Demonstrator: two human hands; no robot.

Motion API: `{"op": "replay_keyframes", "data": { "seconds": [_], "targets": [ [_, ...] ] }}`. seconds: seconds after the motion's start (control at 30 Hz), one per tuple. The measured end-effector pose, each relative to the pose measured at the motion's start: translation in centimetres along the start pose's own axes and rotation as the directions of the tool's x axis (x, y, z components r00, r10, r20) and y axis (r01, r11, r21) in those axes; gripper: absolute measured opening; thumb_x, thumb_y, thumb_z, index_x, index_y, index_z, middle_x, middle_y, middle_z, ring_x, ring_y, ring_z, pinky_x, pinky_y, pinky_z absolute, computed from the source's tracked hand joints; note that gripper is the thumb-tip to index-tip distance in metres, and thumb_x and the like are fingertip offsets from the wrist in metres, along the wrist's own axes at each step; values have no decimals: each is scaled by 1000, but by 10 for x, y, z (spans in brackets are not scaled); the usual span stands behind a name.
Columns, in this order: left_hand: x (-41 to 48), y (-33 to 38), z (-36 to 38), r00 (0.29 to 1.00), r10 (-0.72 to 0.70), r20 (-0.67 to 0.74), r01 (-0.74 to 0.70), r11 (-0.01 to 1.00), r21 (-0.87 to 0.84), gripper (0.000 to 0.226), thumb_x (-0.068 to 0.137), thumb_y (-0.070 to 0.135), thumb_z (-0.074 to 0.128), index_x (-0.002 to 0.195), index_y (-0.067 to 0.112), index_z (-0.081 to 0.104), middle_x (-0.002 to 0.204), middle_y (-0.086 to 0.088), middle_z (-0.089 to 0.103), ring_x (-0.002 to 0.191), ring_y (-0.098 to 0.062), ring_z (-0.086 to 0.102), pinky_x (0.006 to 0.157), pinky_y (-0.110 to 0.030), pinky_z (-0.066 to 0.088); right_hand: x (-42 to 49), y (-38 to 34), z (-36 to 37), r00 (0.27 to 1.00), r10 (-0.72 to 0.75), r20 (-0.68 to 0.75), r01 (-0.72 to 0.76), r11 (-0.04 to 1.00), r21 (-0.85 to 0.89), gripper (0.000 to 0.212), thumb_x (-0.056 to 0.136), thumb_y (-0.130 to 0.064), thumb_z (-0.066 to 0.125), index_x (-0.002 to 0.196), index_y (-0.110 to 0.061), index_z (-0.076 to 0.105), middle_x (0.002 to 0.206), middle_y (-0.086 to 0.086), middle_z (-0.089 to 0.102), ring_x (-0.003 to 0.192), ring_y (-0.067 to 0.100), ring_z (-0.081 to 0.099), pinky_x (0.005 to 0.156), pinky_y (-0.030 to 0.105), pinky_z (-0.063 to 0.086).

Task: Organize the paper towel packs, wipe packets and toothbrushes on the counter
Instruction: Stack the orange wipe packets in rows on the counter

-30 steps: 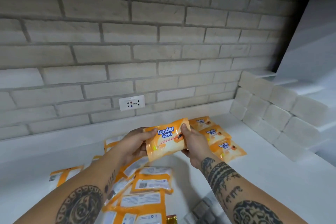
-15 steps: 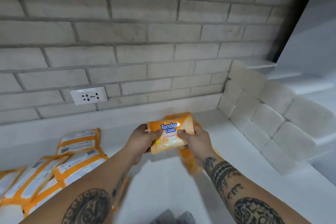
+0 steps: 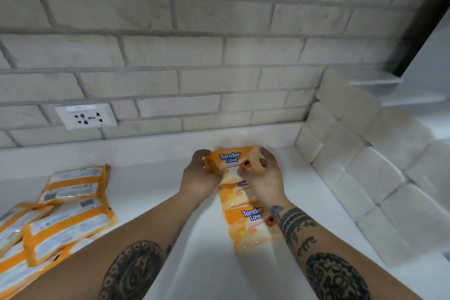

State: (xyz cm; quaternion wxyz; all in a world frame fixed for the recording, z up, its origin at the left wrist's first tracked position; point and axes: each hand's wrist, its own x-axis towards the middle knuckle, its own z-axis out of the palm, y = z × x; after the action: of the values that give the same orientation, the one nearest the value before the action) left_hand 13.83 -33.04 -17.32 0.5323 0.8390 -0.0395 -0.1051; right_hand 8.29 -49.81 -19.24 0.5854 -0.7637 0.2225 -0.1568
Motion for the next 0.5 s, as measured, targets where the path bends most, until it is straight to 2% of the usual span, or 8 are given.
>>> {"op": "replay_keyframes", "data": {
  "seconds": [0.07,0.2,0.3,0.37,0.43,0.5],
  "targets": [
    [10,-1,8,999,20,27,-22,994,108,59,85,21,76,138,27,52,129,2,65,109,-23,66,88,-31,55,14,6,-1,1000,-16,17,17,993,-116,66,84,-27,82,142,-29,51,130,-10,55,104,7,58,87,23,48],
    [31,2,22,999,40,26,-46,964,260,65,89,19,72,149,22,47,143,-3,57,124,-25,60,82,-23,44,37,12,3,999,-11,42,19,981,-193,40,84,-35,77,122,-37,63,127,-3,62,105,22,67,92,41,57],
    [46,2,32,998,47,35,-56,939,338,56,91,19,69,144,21,51,133,-2,62,113,-22,64,76,-22,43,55,14,5,997,-51,59,66,953,-295,42,90,-33,70,132,-29,63,130,-4,56,101,16,65,85,33,57],
    [60,-4,37,997,53,55,-72,906,417,36,90,19,67,125,26,60,114,6,64,88,-12,61,66,-16,41,66,16,7,997,-36,65,57,932,-358,44,93,-36,67,135,-29,60,135,-6,51,97,17,68,80,36,60],
    [73,-15,43,997,53,64,-77,873,482,20,87,20,65,103,28,59,107,4,70,75,-11,57,55,-14,38,74,20,10,994,-27,107,76,866,-495,45,95,-40,63,138,-30,57,144,-3,49,115,21,62,100,45,52],
    [82,-27,49,998,34,47,-53,866,498,18,84,21,64,102,24,63,104,0,70,87,-21,65,66,-22,53,78,25,12,987,-10,161,112,764,-635,47,98,-43,57,143,-30,52,152,-2,41,134,23,46,113,46,36]
  ]
}}
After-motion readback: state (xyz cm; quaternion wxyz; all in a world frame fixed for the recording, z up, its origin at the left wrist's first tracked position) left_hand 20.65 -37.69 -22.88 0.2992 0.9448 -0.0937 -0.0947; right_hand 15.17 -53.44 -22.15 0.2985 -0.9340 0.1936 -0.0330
